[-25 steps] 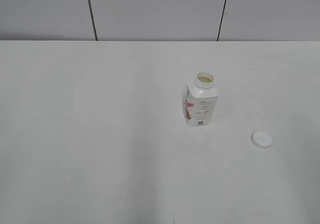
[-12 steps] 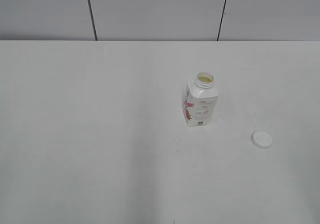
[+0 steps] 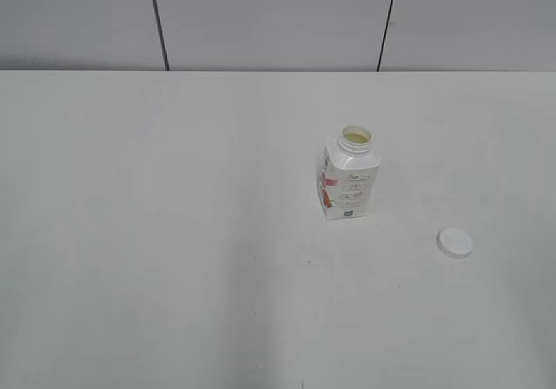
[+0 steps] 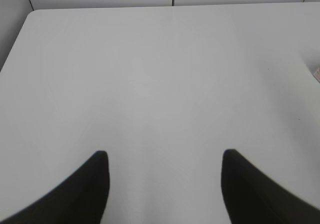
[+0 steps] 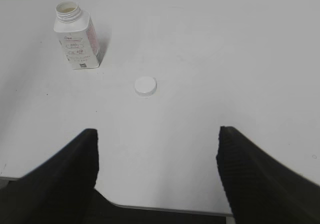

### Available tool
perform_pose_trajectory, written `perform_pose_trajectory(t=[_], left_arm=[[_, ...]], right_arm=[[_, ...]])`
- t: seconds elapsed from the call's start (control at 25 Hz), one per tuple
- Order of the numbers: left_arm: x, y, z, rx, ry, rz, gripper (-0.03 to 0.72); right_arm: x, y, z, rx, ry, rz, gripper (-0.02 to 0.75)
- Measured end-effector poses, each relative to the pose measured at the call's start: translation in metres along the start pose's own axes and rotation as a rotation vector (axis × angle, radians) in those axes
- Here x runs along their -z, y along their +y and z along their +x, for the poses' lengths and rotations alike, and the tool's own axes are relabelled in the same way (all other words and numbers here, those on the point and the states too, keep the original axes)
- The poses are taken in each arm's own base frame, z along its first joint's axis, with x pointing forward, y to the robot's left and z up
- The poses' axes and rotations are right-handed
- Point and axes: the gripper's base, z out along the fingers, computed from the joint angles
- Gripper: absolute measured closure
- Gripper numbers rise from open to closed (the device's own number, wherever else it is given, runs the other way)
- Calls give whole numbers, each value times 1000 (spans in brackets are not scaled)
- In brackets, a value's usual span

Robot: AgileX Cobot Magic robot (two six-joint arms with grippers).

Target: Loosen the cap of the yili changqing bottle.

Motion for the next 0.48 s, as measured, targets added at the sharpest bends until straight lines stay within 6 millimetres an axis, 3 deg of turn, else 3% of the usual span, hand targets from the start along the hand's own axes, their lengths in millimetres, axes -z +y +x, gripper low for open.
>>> perform_pose_trajectory(t=[0.48], left_arm=[[0,0,0,0,0,0,248]], right_arm=[[0,0,0,0,0,0,156]])
